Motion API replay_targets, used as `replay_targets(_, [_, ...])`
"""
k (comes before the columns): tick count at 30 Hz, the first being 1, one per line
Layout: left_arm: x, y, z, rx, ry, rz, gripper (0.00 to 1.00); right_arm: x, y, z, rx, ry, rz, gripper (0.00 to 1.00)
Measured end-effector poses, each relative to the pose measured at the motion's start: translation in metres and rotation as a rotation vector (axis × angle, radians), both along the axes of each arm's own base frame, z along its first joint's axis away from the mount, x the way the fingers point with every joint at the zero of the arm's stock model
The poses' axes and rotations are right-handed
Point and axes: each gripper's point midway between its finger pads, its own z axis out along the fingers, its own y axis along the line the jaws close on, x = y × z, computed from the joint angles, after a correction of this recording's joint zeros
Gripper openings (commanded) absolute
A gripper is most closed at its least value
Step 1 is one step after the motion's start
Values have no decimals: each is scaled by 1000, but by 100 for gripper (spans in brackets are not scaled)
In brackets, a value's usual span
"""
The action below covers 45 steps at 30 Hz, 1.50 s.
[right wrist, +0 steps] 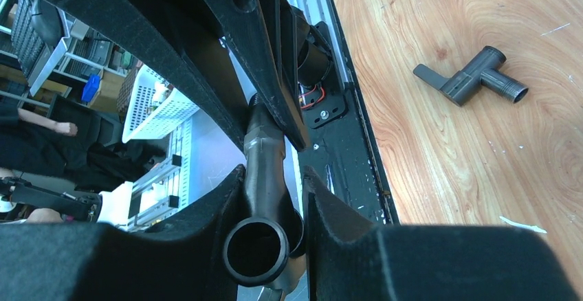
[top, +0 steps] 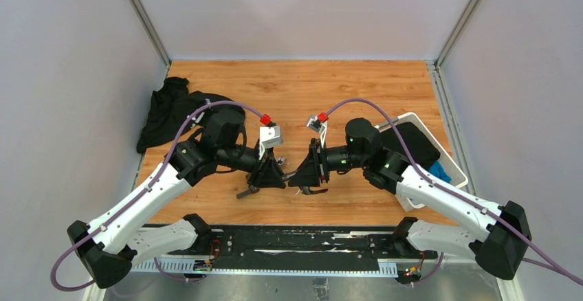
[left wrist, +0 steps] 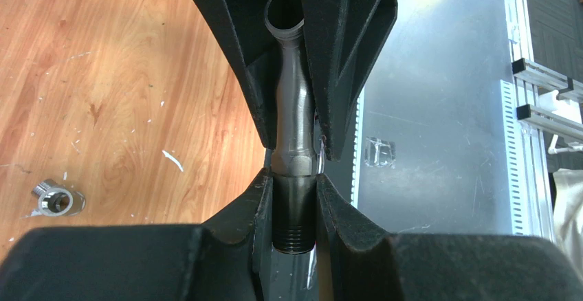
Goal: Install the water faucets
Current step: Adjust the water faucet at the center of the board.
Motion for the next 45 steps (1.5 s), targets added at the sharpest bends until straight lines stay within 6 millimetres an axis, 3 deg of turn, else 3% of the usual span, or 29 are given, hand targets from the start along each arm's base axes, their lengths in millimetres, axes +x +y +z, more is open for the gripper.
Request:
replay_targets(4, [0,0,0,-1,1,-2,0,-1,0,1,3,4,2,38])
replay_targets(11, [-1,0,0,-2,-1,-6,0,-1,3,5,25,5,16,40])
replay_targets(18, [-3,0,1,-6,1,-16,0,-1,5,6,32,6,22,25])
replay_targets(19, [-3,0,1,-5,3,-16,0,-1,5,6,32,7,24,21])
replay_targets(21, [-3,1,0,-1,6,-16,0,-2,5,4,29,11,30,2])
replay_targets(24, [-4,2,-1,5,13,-16,1,-3,6,3,28,16,41,0])
replay_targets(27, [-4,2,-2,9,15,-12,56,-4,7,3,26,16,42,0])
replay_targets(28, [-3,2,-2,13,16,-2,67,-3,7,2,25,15,39,0])
replay_targets(30, [2,2,-1,20,0,24,79,-2,6,2,18,11,24,0])
replay_targets(37, [28,13,4,55,-69,192,99,21,-16,-2,-34,-12,-155,0])
replay_targets(42, [63,30,6,73,-145,436,100,69,-64,-20,-167,-21,-487,0])
replay_targets(45, [92,39,-13,114,-135,625,100,95,-102,-38,-279,-15,-691,0])
